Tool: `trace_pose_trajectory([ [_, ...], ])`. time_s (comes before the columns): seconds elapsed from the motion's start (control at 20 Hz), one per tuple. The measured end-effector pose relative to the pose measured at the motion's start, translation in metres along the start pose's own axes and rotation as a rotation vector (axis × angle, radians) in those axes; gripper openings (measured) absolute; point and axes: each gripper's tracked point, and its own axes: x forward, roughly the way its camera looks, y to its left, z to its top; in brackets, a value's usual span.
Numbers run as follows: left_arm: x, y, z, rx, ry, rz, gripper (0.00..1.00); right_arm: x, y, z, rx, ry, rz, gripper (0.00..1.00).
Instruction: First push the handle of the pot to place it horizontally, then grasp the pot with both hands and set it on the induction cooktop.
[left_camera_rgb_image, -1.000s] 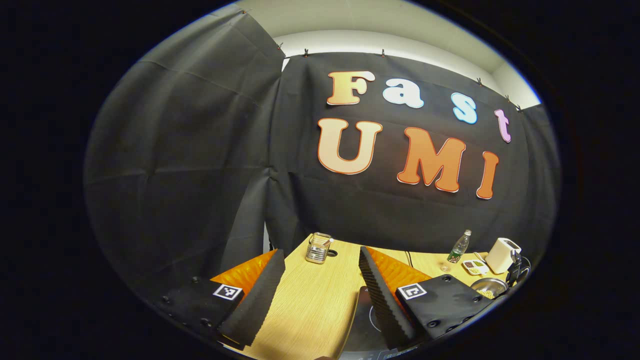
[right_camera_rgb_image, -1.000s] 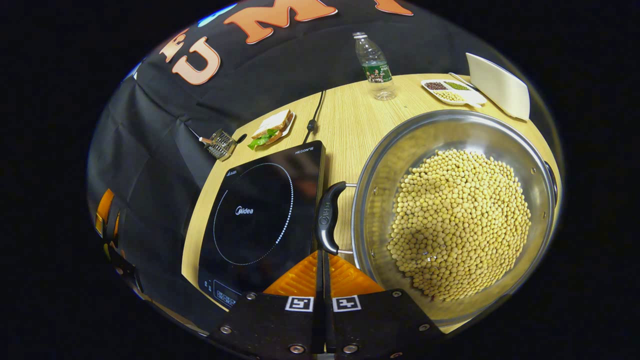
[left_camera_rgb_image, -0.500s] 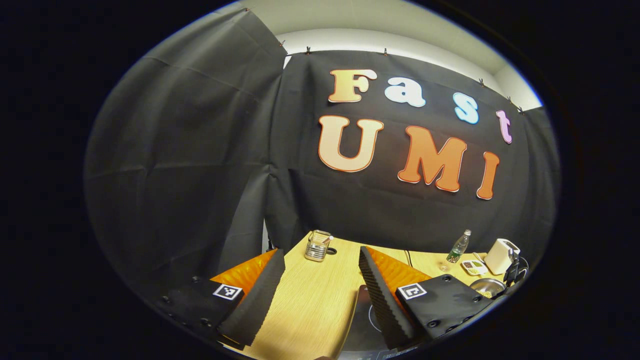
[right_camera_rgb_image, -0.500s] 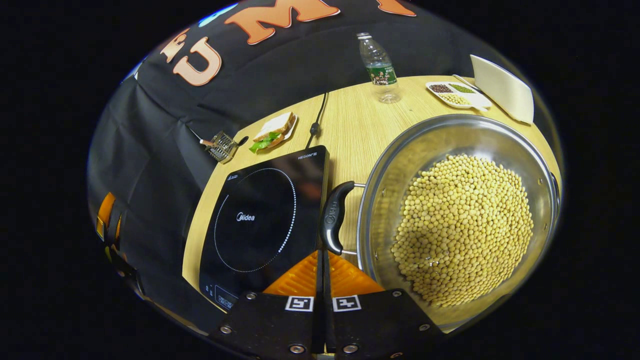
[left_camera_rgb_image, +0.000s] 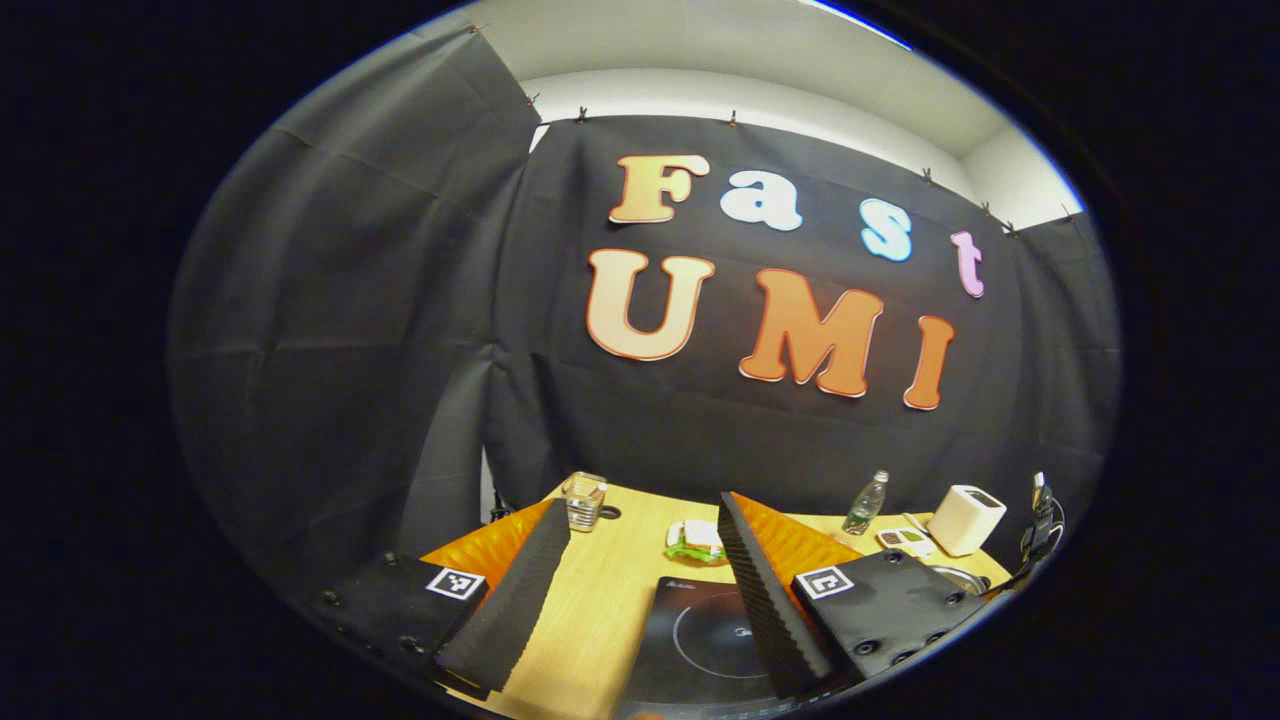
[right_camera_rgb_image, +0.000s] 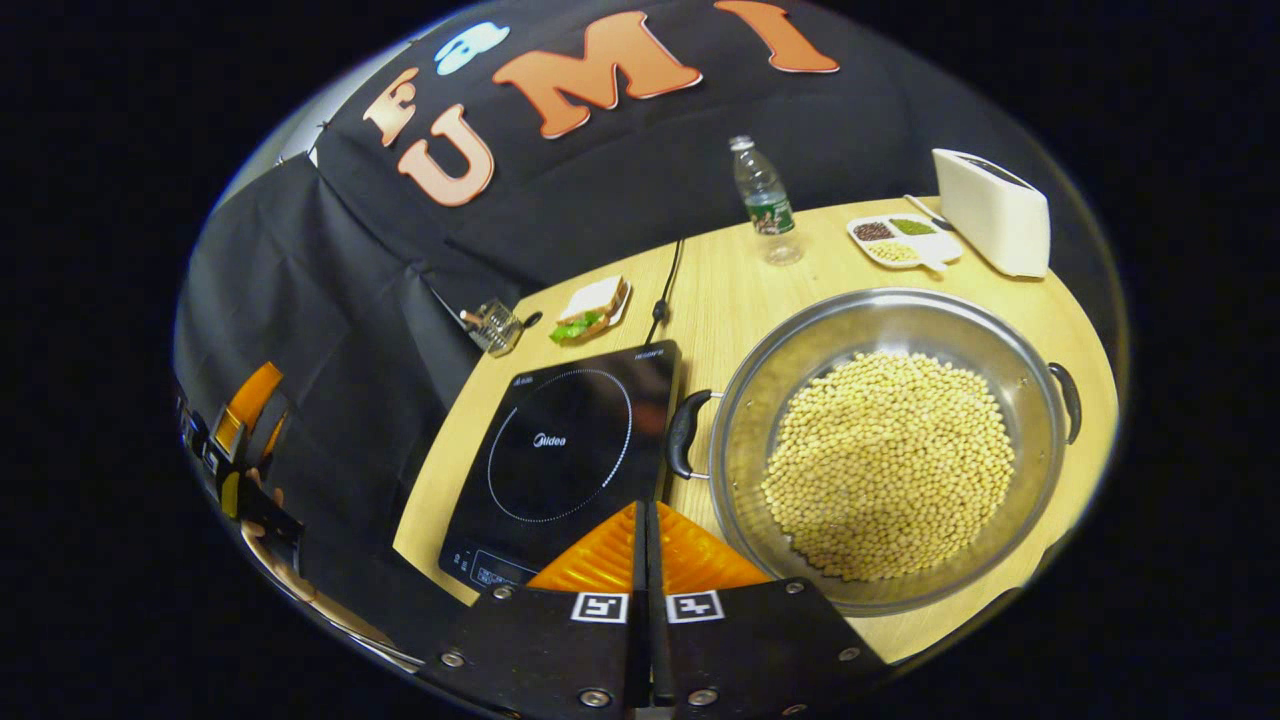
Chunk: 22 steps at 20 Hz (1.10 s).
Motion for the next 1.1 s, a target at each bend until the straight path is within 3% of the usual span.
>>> trace_pose_trajectory([
  [0.35, -0.002, -0.094, -0.020, 0.012, 0.033, -0.143, 0.98, -0.061, -0.060, 0.042, -0.044, -0.207, -0.113, 0.28],
  [0.4, 0.000, -0.107, -0.025, 0.016, 0.046, -0.165, 0.98, -0.066, -0.069, 0.045, -0.051, -0.227, -0.133, 0.19],
  [0.45, 0.001, -0.122, -0.033, 0.020, 0.063, -0.187, 0.97, -0.072, -0.077, 0.047, -0.054, -0.240, -0.151, 0.37],
  [0.5, 0.003, -0.136, -0.039, 0.023, 0.080, -0.208, 0.97, -0.076, -0.086, 0.050, -0.054, -0.255, -0.168, 0.41],
  [0.55, 0.005, -0.150, -0.048, 0.025, 0.102, -0.230, 0.98, -0.079, -0.095, 0.053, -0.055, -0.267, -0.184, 0.51],
  [0.95, 0.021, -0.243, -0.117, 0.066, 0.252, -0.363, 0.98, -0.098, -0.175, 0.058, -0.043, -0.311, -0.325, 0.86],
  [1.1, 0.025, -0.270, -0.145, 0.077, 0.314, -0.403, 0.98, -0.099, -0.196, 0.060, -0.047, -0.320, -0.367, 0.94],
])
